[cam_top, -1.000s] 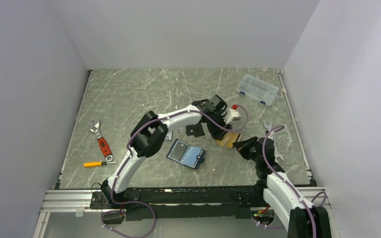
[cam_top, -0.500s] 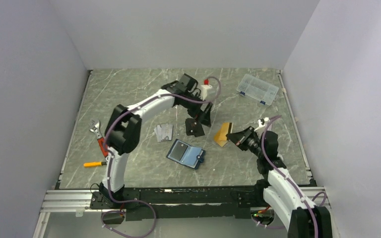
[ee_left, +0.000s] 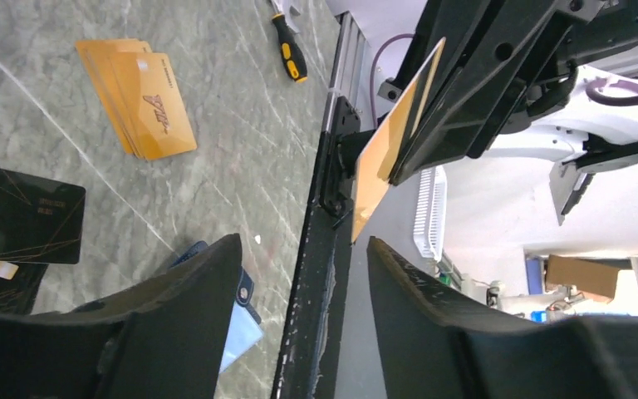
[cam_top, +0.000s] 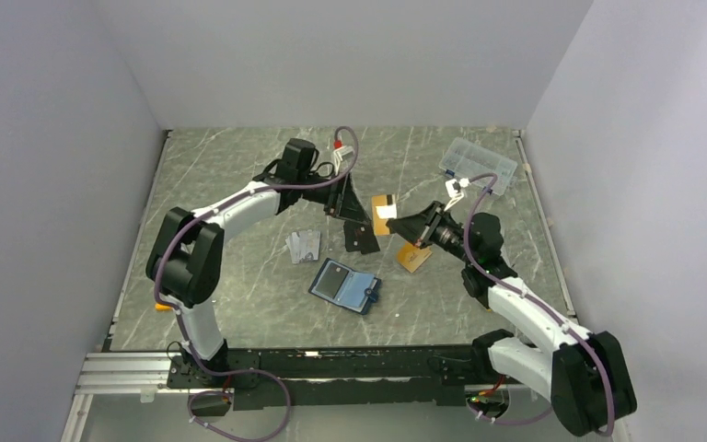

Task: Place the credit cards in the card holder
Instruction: Pick up the credit card from the center of the board.

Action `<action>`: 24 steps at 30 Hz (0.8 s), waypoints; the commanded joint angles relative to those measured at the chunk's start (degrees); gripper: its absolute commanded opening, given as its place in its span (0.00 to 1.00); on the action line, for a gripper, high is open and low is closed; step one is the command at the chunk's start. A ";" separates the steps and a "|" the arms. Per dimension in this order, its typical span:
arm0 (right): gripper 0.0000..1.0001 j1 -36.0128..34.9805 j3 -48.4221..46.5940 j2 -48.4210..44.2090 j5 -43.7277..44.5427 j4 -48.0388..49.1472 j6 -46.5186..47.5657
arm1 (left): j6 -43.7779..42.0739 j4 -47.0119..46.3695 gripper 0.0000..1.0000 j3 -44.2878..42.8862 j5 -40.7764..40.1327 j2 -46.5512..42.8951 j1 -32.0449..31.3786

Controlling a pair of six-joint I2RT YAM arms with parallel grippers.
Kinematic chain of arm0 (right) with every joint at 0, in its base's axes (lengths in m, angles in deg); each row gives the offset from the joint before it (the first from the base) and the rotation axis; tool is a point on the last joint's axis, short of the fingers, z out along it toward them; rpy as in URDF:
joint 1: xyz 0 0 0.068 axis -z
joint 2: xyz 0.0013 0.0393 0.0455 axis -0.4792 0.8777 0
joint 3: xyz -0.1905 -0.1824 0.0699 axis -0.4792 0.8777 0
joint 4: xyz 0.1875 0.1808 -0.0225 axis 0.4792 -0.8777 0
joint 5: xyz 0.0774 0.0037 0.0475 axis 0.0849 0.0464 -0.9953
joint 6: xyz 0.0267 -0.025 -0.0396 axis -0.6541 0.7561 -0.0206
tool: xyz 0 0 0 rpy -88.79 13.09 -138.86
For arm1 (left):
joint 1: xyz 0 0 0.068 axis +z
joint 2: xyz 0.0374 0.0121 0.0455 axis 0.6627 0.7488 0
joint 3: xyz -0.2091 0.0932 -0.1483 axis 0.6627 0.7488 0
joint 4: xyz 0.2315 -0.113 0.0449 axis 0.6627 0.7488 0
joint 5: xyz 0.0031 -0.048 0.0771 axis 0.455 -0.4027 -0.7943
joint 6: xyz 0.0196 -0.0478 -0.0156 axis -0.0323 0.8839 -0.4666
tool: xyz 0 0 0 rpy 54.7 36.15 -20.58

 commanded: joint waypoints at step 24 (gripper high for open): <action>0.00 -10.01 -4.38 11.16 14.73 13.34 -2.18 | 27.14 -35.44 0.30 7.53 8.86 -4.44 4.72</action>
